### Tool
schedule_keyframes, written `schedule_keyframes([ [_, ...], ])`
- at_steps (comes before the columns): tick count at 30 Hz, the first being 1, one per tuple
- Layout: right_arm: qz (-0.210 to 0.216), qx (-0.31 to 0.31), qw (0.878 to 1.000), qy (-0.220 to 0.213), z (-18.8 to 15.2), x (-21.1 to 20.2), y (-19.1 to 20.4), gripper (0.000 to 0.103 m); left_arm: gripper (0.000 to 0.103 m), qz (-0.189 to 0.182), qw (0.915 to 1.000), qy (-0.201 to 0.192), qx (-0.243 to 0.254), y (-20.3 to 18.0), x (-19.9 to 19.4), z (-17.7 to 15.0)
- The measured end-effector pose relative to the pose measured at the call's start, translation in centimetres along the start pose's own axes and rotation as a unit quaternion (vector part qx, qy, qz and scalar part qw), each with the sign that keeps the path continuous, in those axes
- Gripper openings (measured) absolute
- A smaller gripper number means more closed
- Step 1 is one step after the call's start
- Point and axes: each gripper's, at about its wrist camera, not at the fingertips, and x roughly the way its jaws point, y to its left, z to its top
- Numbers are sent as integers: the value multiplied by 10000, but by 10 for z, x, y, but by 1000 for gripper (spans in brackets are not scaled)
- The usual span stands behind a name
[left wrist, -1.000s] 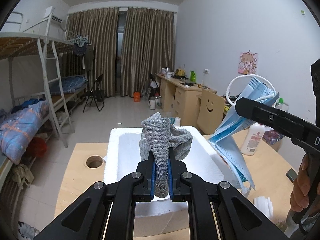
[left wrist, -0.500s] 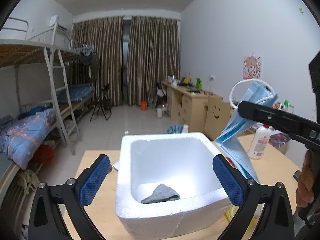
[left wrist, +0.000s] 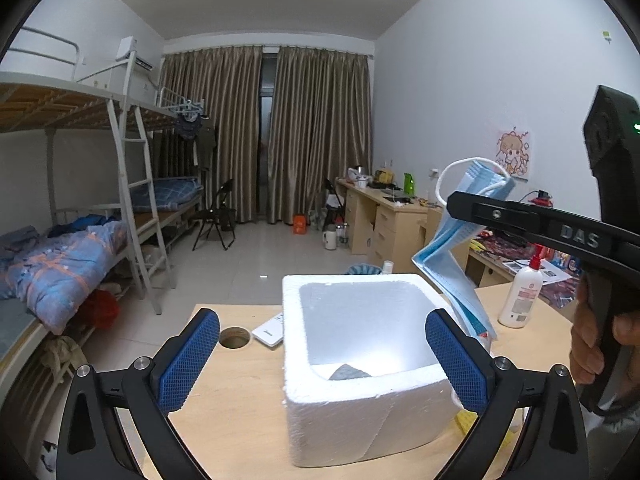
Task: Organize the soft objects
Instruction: 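Lower the blue mask into the foam box and open the right gripper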
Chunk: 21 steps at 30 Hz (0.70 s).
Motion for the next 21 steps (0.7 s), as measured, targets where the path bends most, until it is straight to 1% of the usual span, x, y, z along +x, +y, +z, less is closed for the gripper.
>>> schedule_keyframes([
  [5,20,-4,9999,101,2,15,-1,18,103,44,10000,-29,-20,6,-5,-1],
  [10,-7,0,9996,292,-6,29,-4,18,103,35,10000,-13,-16,9,-6,-4],
  [17,-149,-29,9983,554,-11,45,-4,18,103,80,9999,5,-102,15,-3,-8],
  [20,-149,-11,9976,669,-14,50,-4,21,103,91,9998,20,-147,20,-2,-9],
  [21,-135,-14,9974,712,-15,51,-3,23,103,100,9998,26,-158,20,-1,-9],
])
